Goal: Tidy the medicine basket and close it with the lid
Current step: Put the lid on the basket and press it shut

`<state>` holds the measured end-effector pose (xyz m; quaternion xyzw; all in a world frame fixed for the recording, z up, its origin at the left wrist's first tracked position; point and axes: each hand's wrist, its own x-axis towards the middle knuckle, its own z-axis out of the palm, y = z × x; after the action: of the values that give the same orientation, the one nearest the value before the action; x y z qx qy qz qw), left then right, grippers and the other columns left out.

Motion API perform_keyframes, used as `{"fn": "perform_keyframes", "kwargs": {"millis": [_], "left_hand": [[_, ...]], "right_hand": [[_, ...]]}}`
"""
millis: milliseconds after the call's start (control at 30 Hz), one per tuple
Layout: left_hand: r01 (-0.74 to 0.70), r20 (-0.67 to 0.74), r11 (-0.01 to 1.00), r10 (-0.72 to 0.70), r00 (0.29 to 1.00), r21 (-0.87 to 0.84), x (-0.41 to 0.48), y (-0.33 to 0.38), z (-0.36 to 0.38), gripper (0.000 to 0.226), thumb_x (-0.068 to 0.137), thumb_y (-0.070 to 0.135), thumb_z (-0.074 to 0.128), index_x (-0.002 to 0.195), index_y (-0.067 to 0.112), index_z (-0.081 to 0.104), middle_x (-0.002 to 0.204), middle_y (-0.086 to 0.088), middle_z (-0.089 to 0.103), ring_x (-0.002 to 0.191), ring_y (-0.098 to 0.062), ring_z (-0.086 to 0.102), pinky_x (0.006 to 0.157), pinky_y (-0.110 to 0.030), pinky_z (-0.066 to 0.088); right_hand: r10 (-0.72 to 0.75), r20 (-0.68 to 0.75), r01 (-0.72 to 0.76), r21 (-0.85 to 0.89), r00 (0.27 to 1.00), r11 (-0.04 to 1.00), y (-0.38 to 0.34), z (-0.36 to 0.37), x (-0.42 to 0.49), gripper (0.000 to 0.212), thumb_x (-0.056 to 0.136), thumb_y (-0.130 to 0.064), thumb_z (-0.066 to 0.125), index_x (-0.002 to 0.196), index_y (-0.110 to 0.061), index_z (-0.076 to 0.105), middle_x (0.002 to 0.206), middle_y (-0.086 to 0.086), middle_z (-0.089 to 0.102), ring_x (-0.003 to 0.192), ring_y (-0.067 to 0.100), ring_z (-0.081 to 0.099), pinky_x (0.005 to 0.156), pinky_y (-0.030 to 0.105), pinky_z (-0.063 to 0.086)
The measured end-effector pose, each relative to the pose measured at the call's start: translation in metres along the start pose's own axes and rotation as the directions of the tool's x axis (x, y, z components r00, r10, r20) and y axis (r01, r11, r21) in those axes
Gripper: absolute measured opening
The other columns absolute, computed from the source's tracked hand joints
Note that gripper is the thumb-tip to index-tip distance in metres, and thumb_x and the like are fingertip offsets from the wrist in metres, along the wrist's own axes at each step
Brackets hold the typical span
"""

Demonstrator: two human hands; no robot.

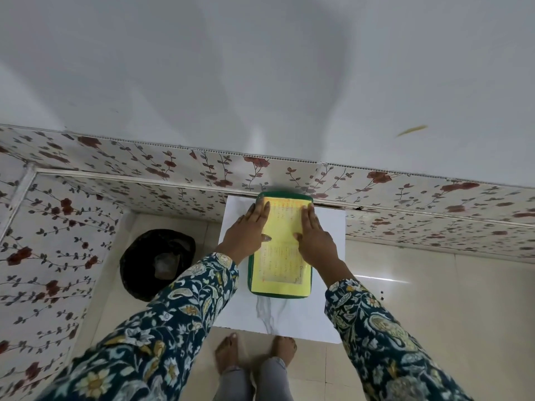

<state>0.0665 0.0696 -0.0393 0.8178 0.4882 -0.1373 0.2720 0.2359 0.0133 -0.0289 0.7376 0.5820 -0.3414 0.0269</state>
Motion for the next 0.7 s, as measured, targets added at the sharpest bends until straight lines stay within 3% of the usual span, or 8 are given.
{"fn": "perform_keyframes", "kwargs": {"millis": [100, 200, 300, 433, 567, 700], "left_hand": [[0.016, -0.028, 1.000, -0.016, 0.999, -0.025, 0.000, 0.007, -0.013, 0.082, 0.093, 0.027, 0.051, 0.148, 0.010, -0.009, 0.158, -0.007, -0.021, 0.148, -0.024, -0.002, 0.118, -0.042, 0.023], [0.126, -0.053, 0.950, -0.147, 0.988, -0.286, -0.027, 0.022, 0.003, 0.085, 0.093, 0.020, 0.053, 0.148, 0.016, -0.012, 0.158, -0.003, -0.022, 0.147, -0.025, 0.010, 0.107, -0.044, 0.042], [0.172, 0.015, 0.905, -0.180, 0.983, -0.390, -0.056, 0.027, 0.031, 0.086, 0.093, 0.014, 0.052, 0.147, 0.022, -0.016, 0.157, -0.002, -0.024, 0.134, -0.025, 0.042, 0.084, -0.038, 0.054], [0.177, 0.001, 0.924, -0.188, 0.982, -0.338, -0.051, 0.023, 0.036, 0.085, 0.094, 0.015, 0.050, 0.146, 0.022, -0.017, 0.157, -0.003, -0.025, 0.114, -0.030, 0.059, 0.078, -0.038, 0.054], [0.154, 0.019, 0.942, -0.155, 0.988, -0.299, -0.049, 0.024, 0.033, 0.084, 0.095, 0.016, 0.049, 0.147, 0.019, -0.017, 0.157, -0.006, -0.025, 0.115, -0.030, 0.058, 0.078, -0.036, 0.053], [0.193, 0.058, 0.917, -0.184, 0.981, -0.348, -0.054, 0.029, 0.014, 0.073, 0.097, 0.015, 0.044, 0.148, 0.008, -0.007, 0.159, -0.009, -0.017, 0.143, -0.029, 0.025, 0.109, -0.041, 0.039]], "right_hand": [[0.042, 0.004, -0.042, 0.129, 0.999, 0.991, -0.004, -0.011, 0.002, 0.069, 0.098, -0.023, 0.040, 0.148, -0.019, -0.007, 0.159, -0.002, -0.013, 0.147, 0.025, 0.014, 0.111, 0.051, 0.035], [0.073, 0.014, -0.074, 0.279, 0.997, 0.958, -0.004, -0.001, -0.018, 0.075, 0.095, -0.019, 0.048, 0.148, -0.024, -0.005, 0.159, 0.001, -0.015, 0.147, 0.027, 0.010, 0.111, 0.053, 0.035], [0.040, 0.083, -0.054, 0.176, 0.996, 0.983, -0.001, 0.022, -0.043, 0.077, 0.094, -0.016, 0.050, 0.148, -0.026, -0.004, 0.159, 0.004, -0.018, 0.142, 0.030, 0.028, 0.101, 0.047, 0.048], [0.045, 0.020, -0.047, 0.099, 0.999, 0.994, 0.000, 0.027, -0.042, 0.078, 0.094, -0.011, 0.047, 0.148, -0.025, -0.007, 0.158, 0.003, -0.020, 0.122, 0.028, 0.051, 0.083, 0.037, 0.056], [0.056, 0.025, -0.059, 0.130, 0.998, 0.990, -0.003, 0.024, -0.043, 0.075, 0.093, -0.011, 0.047, 0.149, -0.024, -0.002, 0.159, 0.003, -0.016, 0.129, 0.029, 0.045, 0.090, 0.041, 0.053], [0.130, -0.049, -0.110, 0.289, 0.990, 0.951, -0.012, 0.007, -0.053, 0.061, 0.095, -0.015, 0.044, 0.148, -0.023, 0.014, 0.161, 0.002, 0.002, 0.134, 0.027, 0.042, 0.101, 0.042, 0.045]]}}
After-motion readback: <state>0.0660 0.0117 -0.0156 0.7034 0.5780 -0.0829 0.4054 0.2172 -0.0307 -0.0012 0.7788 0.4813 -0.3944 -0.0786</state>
